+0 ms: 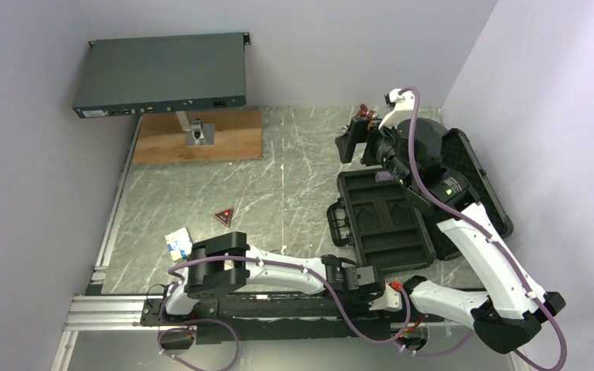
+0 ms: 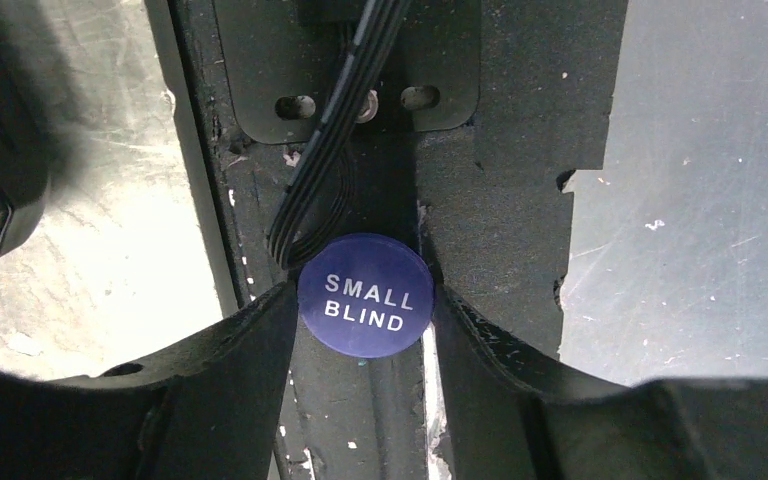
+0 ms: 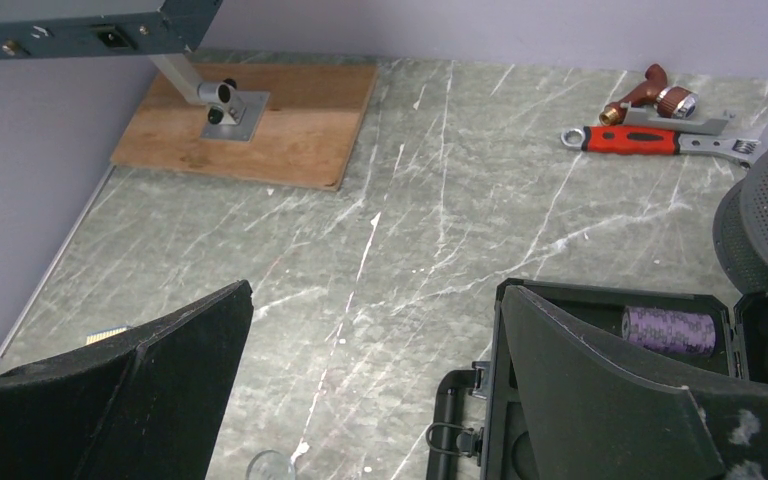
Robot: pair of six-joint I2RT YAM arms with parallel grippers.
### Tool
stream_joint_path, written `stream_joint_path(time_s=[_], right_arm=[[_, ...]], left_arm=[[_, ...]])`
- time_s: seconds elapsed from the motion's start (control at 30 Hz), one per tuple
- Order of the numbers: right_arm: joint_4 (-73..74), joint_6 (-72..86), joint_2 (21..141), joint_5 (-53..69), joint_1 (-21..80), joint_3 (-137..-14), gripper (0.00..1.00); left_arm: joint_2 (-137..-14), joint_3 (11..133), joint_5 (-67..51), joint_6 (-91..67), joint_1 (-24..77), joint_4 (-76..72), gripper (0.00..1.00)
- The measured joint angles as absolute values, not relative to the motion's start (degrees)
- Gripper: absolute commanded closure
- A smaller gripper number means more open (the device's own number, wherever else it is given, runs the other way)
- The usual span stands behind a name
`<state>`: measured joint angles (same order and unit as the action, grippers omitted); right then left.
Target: Pack up texas hold em set
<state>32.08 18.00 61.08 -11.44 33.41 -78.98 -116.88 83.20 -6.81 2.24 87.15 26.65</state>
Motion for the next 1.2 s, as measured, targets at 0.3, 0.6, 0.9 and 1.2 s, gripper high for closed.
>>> stream_joint_path(time_s=[0.3, 0.6, 0.9, 1.2], right_arm=[[32.1, 18.0, 61.1, -11.5, 33.4, -79.0, 0.0], [32.5, 18.0, 61.0, -11.5, 33.4, -78.7, 0.0], [32.5, 18.1, 60.9, -11.4, 33.4, -78.7, 0.0], [32.5, 18.1, 60.8, -11.4, 33.4, -78.7, 0.0]], left_arm=[[-117.0, 83.3, -7.5, 2.3, 87.2, 26.6, 0.63], [-115.9, 81.3, -6.3, 1.3, 87.2, 24.5, 0.69], [-112.8, 76.9, -3.1, 0.4, 86.0, 22.8, 0.7], [-109.3, 72.5, 2.1, -0.9, 82.7, 23.4, 0.72]])
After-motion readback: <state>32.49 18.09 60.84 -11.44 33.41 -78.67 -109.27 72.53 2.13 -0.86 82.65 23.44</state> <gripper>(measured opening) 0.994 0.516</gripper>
